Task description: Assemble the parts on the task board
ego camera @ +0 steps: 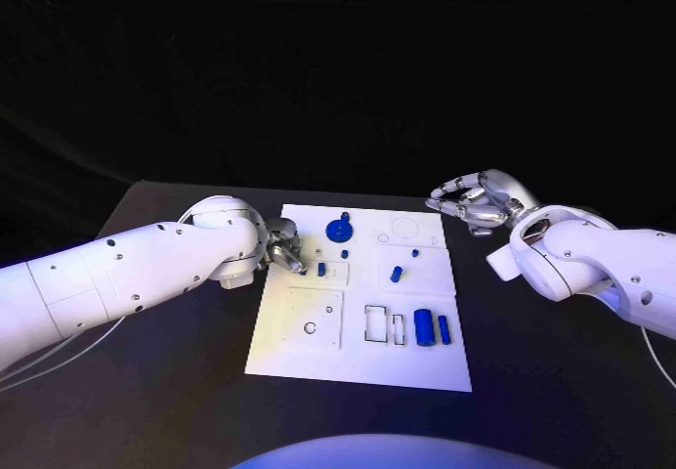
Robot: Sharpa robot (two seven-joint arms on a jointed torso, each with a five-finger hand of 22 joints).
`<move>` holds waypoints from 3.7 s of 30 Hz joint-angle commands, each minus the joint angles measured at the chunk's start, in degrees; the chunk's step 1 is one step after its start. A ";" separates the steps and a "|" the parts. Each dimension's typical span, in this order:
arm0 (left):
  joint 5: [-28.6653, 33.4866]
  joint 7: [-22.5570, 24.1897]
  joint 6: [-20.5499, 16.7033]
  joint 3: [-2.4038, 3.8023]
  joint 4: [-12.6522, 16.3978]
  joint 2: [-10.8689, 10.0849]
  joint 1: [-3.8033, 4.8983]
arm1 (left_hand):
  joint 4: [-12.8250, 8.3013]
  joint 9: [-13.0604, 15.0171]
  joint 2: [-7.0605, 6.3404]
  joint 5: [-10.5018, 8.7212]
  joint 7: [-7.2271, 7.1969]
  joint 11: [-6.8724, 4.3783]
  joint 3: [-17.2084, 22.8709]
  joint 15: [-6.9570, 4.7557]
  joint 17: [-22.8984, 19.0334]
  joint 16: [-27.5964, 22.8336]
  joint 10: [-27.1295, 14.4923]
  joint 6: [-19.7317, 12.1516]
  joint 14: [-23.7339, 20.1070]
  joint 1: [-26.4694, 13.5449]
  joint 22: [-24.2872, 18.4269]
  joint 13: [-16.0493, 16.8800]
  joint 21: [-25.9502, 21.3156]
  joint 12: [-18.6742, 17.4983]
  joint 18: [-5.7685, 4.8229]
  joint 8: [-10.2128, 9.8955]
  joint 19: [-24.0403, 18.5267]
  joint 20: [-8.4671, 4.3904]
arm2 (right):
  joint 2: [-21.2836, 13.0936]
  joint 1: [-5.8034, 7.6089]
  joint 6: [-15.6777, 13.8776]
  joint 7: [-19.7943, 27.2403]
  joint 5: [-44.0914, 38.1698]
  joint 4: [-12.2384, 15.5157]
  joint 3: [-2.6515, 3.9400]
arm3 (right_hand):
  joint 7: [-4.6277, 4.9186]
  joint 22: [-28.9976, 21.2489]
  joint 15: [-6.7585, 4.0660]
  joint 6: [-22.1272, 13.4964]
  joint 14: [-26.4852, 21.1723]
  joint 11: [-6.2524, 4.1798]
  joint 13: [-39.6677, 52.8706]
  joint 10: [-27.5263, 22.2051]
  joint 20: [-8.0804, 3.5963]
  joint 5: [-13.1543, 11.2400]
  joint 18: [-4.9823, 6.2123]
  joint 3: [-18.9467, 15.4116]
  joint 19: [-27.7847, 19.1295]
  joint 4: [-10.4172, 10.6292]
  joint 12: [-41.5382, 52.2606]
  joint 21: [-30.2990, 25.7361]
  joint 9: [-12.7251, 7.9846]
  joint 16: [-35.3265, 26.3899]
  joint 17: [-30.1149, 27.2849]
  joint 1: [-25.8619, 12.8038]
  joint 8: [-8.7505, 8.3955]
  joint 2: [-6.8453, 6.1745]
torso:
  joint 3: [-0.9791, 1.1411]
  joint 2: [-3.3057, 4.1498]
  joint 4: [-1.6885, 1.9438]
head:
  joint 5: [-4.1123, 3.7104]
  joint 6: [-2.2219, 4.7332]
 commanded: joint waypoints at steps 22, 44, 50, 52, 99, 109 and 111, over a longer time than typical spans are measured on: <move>0.62 -0.08 3.36 -0.17 -0.95 1.54 -0.10 | -5.15 -1.99 1.23 -0.83 -2.10 -0.87 1.30 -1.05 14.32 0.20 1.65 2.51 5.65 -3.56 0.58 0.61 0.28 0.82 -1.16 0.78 0.51 -0.45 | 0.05 -0.06 0.72 0.14 -0.20 -0.06 0.00 | -0.32 -0.05 -0.20 0.17 2.89 -0.02 1.78 -0.28 -0.20 0.31 0.36 -0.14 -0.35 0.21 -0.21 -0.25 0.07 -0.16 2.45 0.73 0.21 0.02 | 0.03 0.02 -0.06 | -0.06 -0.42; 0.63 -0.08 4.24 -0.19 -2.20 2.15 -0.09 | -0.07 -4.22 1.07 -1.01 -2.61 -1.27 -5.16 -1.39 14.93 0.42 2.24 4.20 5.80 -6.71 1.43 0.75 0.60 0.99 -1.32 0.86 0.90 -0.78 | 0.07 -0.11 0.70 0.25 -0.18 -0.11 0.00 | -0.33 -0.16 -0.21 0.17 2.88 -0.03 1.69 -0.34 -0.22 0.34 0.39 -0.32 -0.42 0.39 -0.30 -0.42 0.10 -0.21 2.36 0.80 0.27 0.08 | -0.01 0.01 -0.04 | -0.13 -0.64; 0.63 -0.08 4.40 -0.19 -2.39 2.28 -0.09 | 0.70 -4.50 1.18 -1.09 -2.65 -1.30 -6.08 -1.41 15.04 0.45 2.32 4.38 5.83 -6.99 1.56 0.84 0.66 1.05 -1.35 0.87 0.95 -0.80 | 0.08 -0.12 0.69 0.26 -0.18 -0.12 0.00 | -0.33 -0.16 -0.21 0.17 2.88 -0.03 1.69 -0.34 -0.22 0.34 0.39 -0.32 -0.42 0.39 -0.30 -0.42 0.10 -0.21 2.36 0.80 0.27 0.08 | -0.01 0.02 -0.04 | -0.18 -0.71; 0.63 -0.08 4.48 -0.19 -2.43 2.31 -0.09 | 0.70 -4.50 1.18 -1.09 -2.65 -1.30 -6.08 -1.41 15.04 0.45 2.32 4.38 5.83 -6.99 1.56 0.84 0.66 1.05 -1.35 0.87 0.95 -0.80 | 0.07 -0.12 0.69 0.26 -0.18 -0.12 0.00 | -0.33 -0.15 -0.21 0.17 2.88 -0.03 1.75 -0.30 -0.22 0.33 0.39 -0.38 -0.41 0.45 -0.24 -0.42 0.10 -0.22 2.36 0.79 0.28 0.07 | -0.02 0.00 -0.04 | -0.19 -0.74; 1.17 -0.12 5.45 -0.19 -2.55 1.77 -0.08 | -0.54 -6.27 3.43 -1.01 -2.65 -1.31 -4.79 -1.40 15.09 0.47 2.66 4.16 5.84 -2.70 1.69 0.90 0.61 1.12 -1.38 1.42 1.00 -0.87 | 0.00 -0.17 0.61 0.25 -0.18 -0.18 0.00 | -0.33 -0.19 -0.22 0.16 2.88 -0.04 1.74 -0.30 -0.23 0.33 0.40 -0.52 -0.43 0.59 -0.25 -0.49 0.12 -0.23 2.35 0.75 0.31 0.07 | 0.02 0.04 -0.04 | -0.35 -1.10; 1.38 -0.10 5.38 -0.19 -2.60 1.84 -0.08 | 0.54 -6.57 2.95 -1.17 -2.65 -1.29 -5.67 -1.35 15.09 0.47 2.71 4.40 5.84 -3.86 1.88 0.85 0.68 1.12 -1.41 1.58 1.05 -0.79 | -0.03 -0.17 0.59 0.23 -0.18 -0.18 0.00 | -0.33 -0.19 -0.22 0.16 2.88 -0.04 1.74 -0.30 -0.23 0.33 0.40 -0.52 -0.43 0.59 -0.25 -0.49 0.12 -0.23 2.35 0.75 0.31 0.07 | 0.03 -0.02 0.01 | -0.32 -1.17; 1.42 -0.09 5.37 -0.19 -2.62 1.86 -0.08 | 1.47 -6.78 2.71 -1.20 -2.67 -1.29 -6.57 -1.35 15.09 0.47 2.77 4.60 5.84 -4.75 1.92 0.89 0.70 1.15 -1.41 1.67 1.07 -0.77 | -0.02 -0.17 0.59 0.23 -0.18 -0.20 0.00 | -0.33 -0.19 -0.22 0.16 2.88 -0.04 1.74 -0.30 -0.23 0.33 0.40 -0.52 -0.43 0.59 -0.25 -0.49 0.12 -0.23 2.35 0.75 0.31 0.07 | 0.03 -0.05 -0.01 | -0.33 -1.17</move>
